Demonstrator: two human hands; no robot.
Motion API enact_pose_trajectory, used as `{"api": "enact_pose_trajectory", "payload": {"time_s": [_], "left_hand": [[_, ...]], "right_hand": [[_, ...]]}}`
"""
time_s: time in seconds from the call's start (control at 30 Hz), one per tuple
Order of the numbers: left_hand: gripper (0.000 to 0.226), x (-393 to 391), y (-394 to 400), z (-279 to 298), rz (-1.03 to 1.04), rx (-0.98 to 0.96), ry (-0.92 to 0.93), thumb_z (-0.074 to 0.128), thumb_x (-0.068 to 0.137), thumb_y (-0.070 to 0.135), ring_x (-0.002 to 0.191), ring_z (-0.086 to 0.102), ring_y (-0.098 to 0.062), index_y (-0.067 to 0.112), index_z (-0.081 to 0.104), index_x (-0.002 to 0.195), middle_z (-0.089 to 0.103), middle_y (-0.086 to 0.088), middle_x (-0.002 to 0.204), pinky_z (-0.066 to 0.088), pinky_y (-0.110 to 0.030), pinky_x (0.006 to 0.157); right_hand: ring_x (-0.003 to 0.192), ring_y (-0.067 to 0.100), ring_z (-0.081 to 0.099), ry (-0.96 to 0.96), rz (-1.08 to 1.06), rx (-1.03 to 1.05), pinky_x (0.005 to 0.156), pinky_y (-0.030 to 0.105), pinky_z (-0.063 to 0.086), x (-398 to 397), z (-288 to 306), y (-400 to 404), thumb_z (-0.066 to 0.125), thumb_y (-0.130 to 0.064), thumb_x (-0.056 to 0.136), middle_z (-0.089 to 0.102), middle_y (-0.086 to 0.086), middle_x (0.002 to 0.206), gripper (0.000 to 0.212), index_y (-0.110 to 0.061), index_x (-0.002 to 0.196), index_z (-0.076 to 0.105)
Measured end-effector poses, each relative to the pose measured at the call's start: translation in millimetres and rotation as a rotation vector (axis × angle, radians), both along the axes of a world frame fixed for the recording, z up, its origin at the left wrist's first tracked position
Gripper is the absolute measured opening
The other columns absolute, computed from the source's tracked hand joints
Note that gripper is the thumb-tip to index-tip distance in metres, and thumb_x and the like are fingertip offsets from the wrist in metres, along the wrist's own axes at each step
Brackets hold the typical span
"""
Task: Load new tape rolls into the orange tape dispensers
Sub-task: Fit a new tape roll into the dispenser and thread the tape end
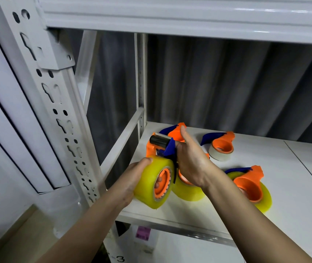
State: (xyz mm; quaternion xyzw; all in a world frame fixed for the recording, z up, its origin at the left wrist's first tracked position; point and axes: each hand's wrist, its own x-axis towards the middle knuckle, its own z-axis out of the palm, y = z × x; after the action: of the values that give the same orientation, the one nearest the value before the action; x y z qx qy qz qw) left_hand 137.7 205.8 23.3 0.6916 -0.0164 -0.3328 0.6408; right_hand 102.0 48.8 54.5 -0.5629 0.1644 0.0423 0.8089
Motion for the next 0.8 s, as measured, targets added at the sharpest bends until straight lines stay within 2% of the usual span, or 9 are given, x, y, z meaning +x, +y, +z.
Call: {"api": "enact_pose_trajectory", "payload": {"time_s": [0.1,0.23,0.33,0.37,0.47,0.57,0.6,0.7,0.8], "left_hand": [[0.039,0,-1,-2,0.005,-0.022,0.001,0.053,0.089,0.046,0.097,0.066,-0.03,0.02,0.059,0.117,0.069,-0.013,0.107,0.053,-0.047,0.09],[0.017,1,-3,-3,0.02,-0.027,-0.061,0.05,0.093,0.04,0.087,0.065,-0.025,0.026,0.06,0.093,0.067,-0.007,0.092,0.052,-0.042,0.085],[0.018,4,-5,-1,0.031,-0.022,-0.055,0.052,0.092,0.041,0.087,0.064,-0.025,0.025,0.057,0.095,0.066,-0.007,0.094,0.051,-0.041,0.084],[0.02,5,-6,1,0.042,-0.027,-0.042,0.052,0.092,0.042,0.086,0.064,-0.025,0.024,0.057,0.098,0.065,-0.007,0.094,0.051,-0.041,0.083],[0.029,9,-8,8,0.043,-0.061,0.014,0.051,0.091,0.046,0.082,0.065,-0.026,0.021,0.058,0.105,0.067,-0.009,0.092,0.052,-0.04,0.079],[0.026,13,-9,13,0.013,-0.132,0.011,0.048,0.095,0.035,0.067,0.069,-0.019,0.015,0.064,0.098,0.071,-0.007,0.077,0.056,-0.029,0.066],[0.025,14,-12,15,0.002,-0.144,-0.002,0.047,0.096,0.028,0.07,0.069,-0.02,0.011,0.065,0.101,0.072,-0.009,0.081,0.056,-0.029,0.07],[0.03,20,-16,16,0.032,-0.128,-0.029,0.052,0.09,0.015,0.096,0.063,-0.03,0.007,0.06,0.117,0.066,-0.02,0.11,0.048,-0.041,0.093],[0.039,26,-21,17,0.071,-0.067,-0.049,0.06,0.084,0.017,0.099,0.062,-0.032,0.01,0.057,0.122,0.064,-0.017,0.109,0.048,-0.045,0.091]], "right_hand": [[0.118,0.025,0.059,0.036,-0.004,0.03,0.11,0.04,0.038,0,4,-1,0.028,-0.07,0.089,0.063,0.01,0.127,0.08,-0.008,0.135,0.052],[0.128,0.024,0.05,0.065,0.024,0.06,0.116,0.042,0.029,3,5,-2,0.029,-0.075,0.084,0.051,0.009,0.14,0.088,-0.011,0.143,0.042],[0.116,0.025,0.06,0.051,-0.094,0.099,0.101,0.039,0.045,7,-1,-1,0.032,-0.071,0.088,0.063,0.01,0.126,0.077,-0.013,0.132,0.055],[0.117,0.025,0.059,0.039,-0.139,0.082,0.098,0.036,0.045,6,-4,0,0.03,-0.069,0.09,0.064,0.008,0.124,0.074,-0.012,0.128,0.058],[0.12,0.019,0.051,-0.023,-0.275,-0.204,0.096,0.034,0.036,-2,-14,-2,0.028,-0.055,0.099,0.057,0.0,0.126,0.055,-0.015,0.126,0.055],[0.1,0.016,0.059,-0.078,-0.253,-0.407,0.081,0.026,0.044,-12,-21,2,0.042,-0.034,0.099,0.061,0.002,0.116,0.031,-0.013,0.117,0.056],[0.095,0.016,0.06,-0.092,-0.202,-0.441,0.076,0.024,0.044,-14,-25,4,0.046,-0.03,0.098,0.062,0.003,0.111,0.026,-0.012,0.115,0.055],[0.082,0.011,0.059,-0.099,-0.055,-0.448,0.073,0.025,0.046,-17,-30,17,0.048,-0.029,0.098,0.061,-0.001,0.093,0.02,-0.015,0.111,0.053],[0.095,0.011,0.061,-0.119,-0.027,-0.35,0.081,0.024,0.05,-16,-36,22,0.049,-0.032,0.097,0.061,-0.003,0.106,0.024,-0.022,0.119,0.052]]}}
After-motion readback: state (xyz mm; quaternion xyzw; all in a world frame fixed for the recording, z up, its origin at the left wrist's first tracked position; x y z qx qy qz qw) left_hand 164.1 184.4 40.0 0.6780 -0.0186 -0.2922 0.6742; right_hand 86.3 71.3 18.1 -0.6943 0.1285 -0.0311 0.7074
